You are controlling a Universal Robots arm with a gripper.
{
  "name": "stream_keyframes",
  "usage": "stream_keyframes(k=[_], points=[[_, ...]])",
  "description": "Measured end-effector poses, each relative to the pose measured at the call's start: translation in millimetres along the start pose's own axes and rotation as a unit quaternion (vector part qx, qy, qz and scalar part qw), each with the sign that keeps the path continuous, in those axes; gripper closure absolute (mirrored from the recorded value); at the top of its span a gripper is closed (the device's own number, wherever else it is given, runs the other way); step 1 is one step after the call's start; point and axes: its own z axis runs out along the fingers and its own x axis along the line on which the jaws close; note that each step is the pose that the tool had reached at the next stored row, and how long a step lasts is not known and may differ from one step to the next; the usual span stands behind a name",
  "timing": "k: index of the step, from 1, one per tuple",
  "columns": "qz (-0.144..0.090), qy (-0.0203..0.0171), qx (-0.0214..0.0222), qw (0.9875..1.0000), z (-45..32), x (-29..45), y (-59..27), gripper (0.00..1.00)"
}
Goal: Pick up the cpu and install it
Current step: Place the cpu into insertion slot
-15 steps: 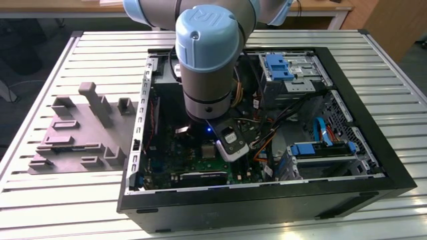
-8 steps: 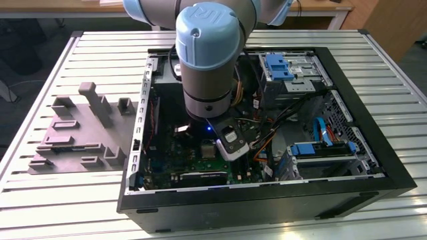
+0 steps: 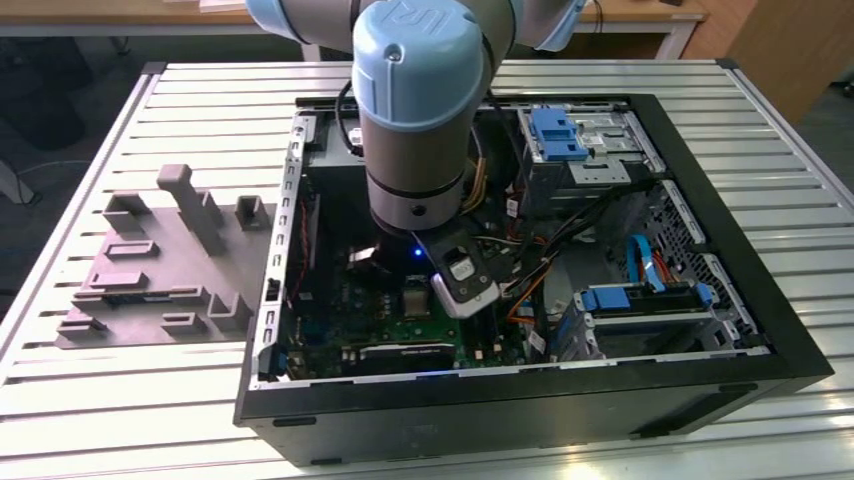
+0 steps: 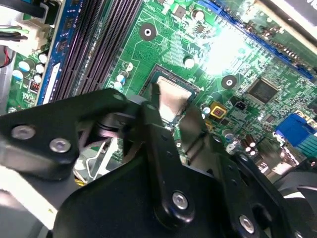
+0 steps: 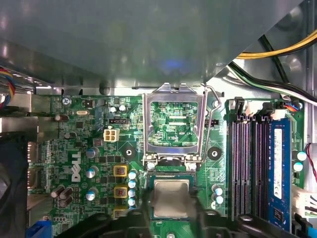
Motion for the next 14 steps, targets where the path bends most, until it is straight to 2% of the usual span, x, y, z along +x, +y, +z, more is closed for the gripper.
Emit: stream_keyframes(k=[2, 5, 8, 14], points=[[0.000, 0.0001, 0.0001, 1.0000, -0.1, 0.4, -0.1, 0.69], [0.000, 0.0001, 0.0001, 1.0000, -0.1, 0.5, 0.0, 0.75], [0.000, 0.0001, 0.0001, 1.0000, -0.1, 0.5, 0.0, 0.89], [0.000, 0.0001, 0.0002, 1.0000, -0.2, -0.7, 0.0, 0.89]])
